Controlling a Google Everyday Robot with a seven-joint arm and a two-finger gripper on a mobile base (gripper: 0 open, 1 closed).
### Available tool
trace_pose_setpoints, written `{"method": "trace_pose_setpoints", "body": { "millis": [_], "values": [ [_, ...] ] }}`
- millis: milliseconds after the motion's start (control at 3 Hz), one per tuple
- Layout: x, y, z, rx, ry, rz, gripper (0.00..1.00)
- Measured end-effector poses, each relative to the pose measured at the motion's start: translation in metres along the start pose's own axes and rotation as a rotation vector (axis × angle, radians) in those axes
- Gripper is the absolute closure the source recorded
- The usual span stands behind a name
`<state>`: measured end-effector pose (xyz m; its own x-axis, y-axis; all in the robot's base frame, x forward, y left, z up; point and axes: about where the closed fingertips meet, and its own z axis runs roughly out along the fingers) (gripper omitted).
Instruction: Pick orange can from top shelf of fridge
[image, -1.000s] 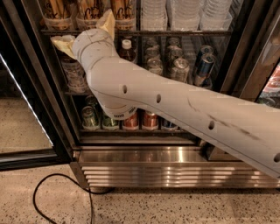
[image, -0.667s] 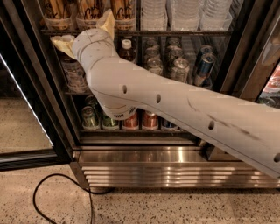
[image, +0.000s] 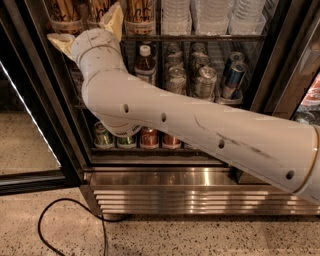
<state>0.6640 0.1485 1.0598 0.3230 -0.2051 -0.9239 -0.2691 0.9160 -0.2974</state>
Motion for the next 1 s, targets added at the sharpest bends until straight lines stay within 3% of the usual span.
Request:
{"method": "trace_pose_setpoints", "body": {
  "millis": [333,1000],
  "values": [
    [-0.010,0.000,0.008,0.057,-0.039,0.004,0.00],
    [-0.013,-0.014,0.014,0.202,-0.057,0.064,0.28]
  ]
}}
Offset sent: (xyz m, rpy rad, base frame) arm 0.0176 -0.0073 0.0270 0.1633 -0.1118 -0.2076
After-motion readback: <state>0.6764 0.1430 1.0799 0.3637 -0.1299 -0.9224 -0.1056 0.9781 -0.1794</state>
